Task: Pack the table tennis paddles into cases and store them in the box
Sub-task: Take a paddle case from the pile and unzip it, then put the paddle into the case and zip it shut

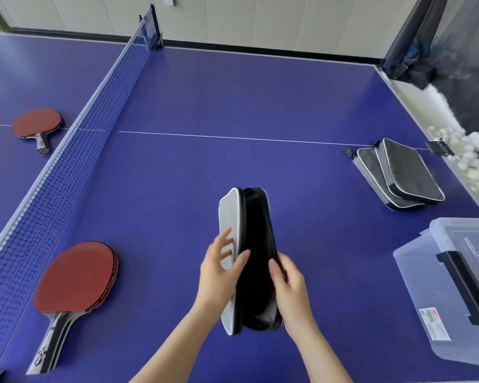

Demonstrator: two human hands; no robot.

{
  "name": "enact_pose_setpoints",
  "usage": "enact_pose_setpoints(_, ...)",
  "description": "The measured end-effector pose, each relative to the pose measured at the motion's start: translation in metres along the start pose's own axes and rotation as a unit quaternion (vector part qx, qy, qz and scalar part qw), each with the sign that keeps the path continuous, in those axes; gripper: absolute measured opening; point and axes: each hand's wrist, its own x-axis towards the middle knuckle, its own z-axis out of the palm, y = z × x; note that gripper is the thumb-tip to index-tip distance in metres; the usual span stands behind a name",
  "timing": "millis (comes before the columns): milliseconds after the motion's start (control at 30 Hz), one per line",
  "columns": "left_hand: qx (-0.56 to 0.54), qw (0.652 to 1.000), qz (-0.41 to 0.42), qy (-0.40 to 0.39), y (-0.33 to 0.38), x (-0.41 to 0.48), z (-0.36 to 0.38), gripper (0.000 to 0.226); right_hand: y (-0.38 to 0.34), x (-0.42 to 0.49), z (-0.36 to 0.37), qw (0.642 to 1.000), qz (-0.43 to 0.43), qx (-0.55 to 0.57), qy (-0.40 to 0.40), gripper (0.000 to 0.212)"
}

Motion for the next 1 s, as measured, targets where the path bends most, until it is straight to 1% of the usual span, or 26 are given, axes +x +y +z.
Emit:
enact_pose_setpoints(100,0.041,0.996,0.015,0.073,-0.004,0.009,-0.033,0.040,0.009,0.012,-0.031,0.999,0.007,-0.015,0.045,0.015)
enact_pose_setpoints(167,0.062,0.991,-0.014,0.121,-0.016,0.018,-0.057,0.038,0.018,0.022,-0.057,0.997,0.022,-0.038,0.064,0.013)
enact_pose_setpoints(200,0.071,0.988,-0.033,0.132,-0.024,0.023,-0.067,0.037,0.024,0.027,-0.070,0.996,0.031,-0.055,0.069,0.010)
enact_pose_setpoints(267,0.085,0.985,-0.067,0.136,-0.046,0.033,-0.083,0.037,0.038,0.035,-0.092,0.990,0.057,-0.104,0.072,0.009)
enact_pose_setpoints(367,0.088,0.982,-0.107,0.127,-0.079,0.040,-0.094,0.037,0.065,0.043,-0.116,0.974,0.107,-0.183,0.076,0.019)
enact_pose_setpoints(500,0.101,0.980,-0.135,0.103,-0.112,0.045,-0.086,0.037,0.096,0.051,-0.120,0.951,0.139,-0.262,0.085,0.026)
enact_pose_setpoints(567,0.110,0.978,-0.142,0.106,-0.122,0.047,-0.080,0.037,0.109,0.055,-0.119,0.943,0.140,-0.287,0.096,0.028)
enact_pose_setpoints(700,0.150,0.972,-0.136,0.118,-0.135,0.049,-0.071,0.036,0.125,0.053,-0.117,0.921,0.125,-0.353,0.104,0.011)
enact_pose_setpoints(767,0.192,0.966,-0.120,0.126,-0.138,0.049,-0.069,0.036,0.131,0.053,-0.119,0.914,0.098,-0.377,0.114,0.010)
enact_pose_setpoints(900,0.250,0.955,-0.094,0.129,-0.143,0.050,-0.067,0.038,0.141,0.053,-0.126,0.919,0.087,-0.364,0.127,0.012)
enact_pose_setpoints(1000,0.259,0.952,-0.088,0.138,-0.147,0.049,-0.066,0.039,0.145,0.053,-0.129,0.917,0.069,-0.373,0.128,0.012)
